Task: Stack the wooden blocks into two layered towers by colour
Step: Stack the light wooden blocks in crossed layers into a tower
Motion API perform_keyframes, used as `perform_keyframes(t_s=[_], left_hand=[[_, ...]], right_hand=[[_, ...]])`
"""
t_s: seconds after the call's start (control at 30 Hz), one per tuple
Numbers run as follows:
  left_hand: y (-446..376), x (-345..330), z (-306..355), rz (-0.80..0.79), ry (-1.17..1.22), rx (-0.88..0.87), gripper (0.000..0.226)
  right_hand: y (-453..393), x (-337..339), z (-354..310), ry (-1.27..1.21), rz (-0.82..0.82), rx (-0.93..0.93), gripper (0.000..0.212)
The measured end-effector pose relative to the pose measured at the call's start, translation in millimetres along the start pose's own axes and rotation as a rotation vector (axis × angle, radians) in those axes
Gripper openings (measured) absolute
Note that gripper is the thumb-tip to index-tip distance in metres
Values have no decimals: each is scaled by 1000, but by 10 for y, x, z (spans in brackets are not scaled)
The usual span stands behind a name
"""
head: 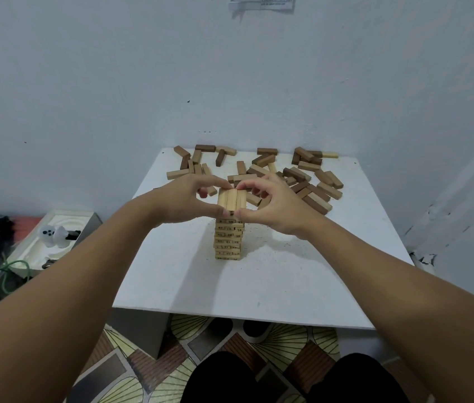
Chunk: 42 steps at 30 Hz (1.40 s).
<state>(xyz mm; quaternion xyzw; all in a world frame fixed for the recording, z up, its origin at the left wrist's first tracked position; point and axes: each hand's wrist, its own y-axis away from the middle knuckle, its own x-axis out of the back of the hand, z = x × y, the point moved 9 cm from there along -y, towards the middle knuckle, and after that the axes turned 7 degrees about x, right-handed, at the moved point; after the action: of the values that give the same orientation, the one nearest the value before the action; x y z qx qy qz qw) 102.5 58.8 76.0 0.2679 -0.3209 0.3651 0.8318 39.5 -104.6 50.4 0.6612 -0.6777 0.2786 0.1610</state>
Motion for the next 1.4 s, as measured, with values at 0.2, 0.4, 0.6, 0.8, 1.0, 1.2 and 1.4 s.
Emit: perform_keyframes(t_s=[0.2, 0.4, 0.6, 0.8, 1.0, 1.2, 1.4], left_hand=[[-49, -41, -69, -27, 34, 14, 51], [-56, -56, -108, -44, 93, 36, 50], [-20, -68, -117, -57, 178, 35, 55], [-9, -70, -189, -70, 213, 46, 61], [-95, -70, -274, -51, 191, 68, 58], [-97, -72, -229, -73, 204, 62, 52], [-113, -88, -236, -86, 196, 72, 56]], right_hand=[[0, -35, 55, 4, -9, -38, 59], [19, -39, 41, -32, -15, -30, 50], [47, -46, 28, -42, -30, -39, 51], [75, -45, 33, -36, -31, -34, 59], [75, -43, 46, -47, -25, -42, 54], [76, -34, 57, -53, -27, -56, 56], [75, -37, 50, -46, -30, -49, 57]])
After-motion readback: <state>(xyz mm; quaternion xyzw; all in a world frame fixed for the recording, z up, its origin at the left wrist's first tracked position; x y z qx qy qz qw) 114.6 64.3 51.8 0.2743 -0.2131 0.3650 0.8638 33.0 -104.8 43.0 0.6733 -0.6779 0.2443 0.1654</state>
